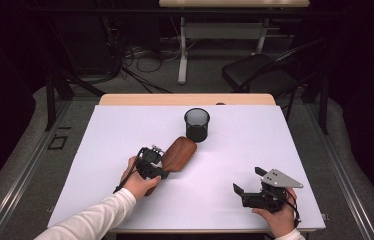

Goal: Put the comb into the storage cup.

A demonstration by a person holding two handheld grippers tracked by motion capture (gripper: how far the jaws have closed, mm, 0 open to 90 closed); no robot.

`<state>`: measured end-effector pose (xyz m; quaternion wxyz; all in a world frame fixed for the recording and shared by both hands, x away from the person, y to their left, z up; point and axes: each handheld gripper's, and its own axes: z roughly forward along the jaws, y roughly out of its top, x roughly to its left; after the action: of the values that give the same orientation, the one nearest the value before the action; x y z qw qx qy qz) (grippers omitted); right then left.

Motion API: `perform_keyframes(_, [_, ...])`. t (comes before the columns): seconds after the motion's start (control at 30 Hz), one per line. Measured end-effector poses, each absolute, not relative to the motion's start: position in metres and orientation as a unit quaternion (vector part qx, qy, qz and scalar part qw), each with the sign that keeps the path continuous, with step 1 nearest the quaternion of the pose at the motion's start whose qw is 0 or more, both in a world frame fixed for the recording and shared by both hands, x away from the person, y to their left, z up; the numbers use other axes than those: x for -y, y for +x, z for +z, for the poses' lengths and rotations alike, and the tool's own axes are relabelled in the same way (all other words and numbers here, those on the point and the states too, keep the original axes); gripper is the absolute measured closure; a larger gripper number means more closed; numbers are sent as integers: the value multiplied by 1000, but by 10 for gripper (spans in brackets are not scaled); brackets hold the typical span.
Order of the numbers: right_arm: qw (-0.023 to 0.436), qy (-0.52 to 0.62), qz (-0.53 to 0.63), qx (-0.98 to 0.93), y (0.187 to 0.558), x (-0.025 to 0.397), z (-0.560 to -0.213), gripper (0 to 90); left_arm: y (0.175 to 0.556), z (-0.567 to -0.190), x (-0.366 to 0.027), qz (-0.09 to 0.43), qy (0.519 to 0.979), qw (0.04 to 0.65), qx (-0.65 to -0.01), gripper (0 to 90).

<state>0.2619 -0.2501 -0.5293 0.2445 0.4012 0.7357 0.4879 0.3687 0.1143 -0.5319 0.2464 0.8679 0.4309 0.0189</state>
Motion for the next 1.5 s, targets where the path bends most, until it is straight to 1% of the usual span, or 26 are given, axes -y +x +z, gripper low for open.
perform_keyframes(0.57, [244, 401, 487, -736, 262, 250, -529, 40, 364, -523, -124, 21, 852, 297, -431, 728])
perform_keyframes(0.93, [243, 402, 486, -737, 262, 250, -530, 41, 362, -517, -137, 19, 830, 336, -444, 728])
perform_keyframes(1.5, [243, 402, 486, -737, 263, 249, -531, 41, 360, -506, -153, 26, 811, 370, -453, 728])
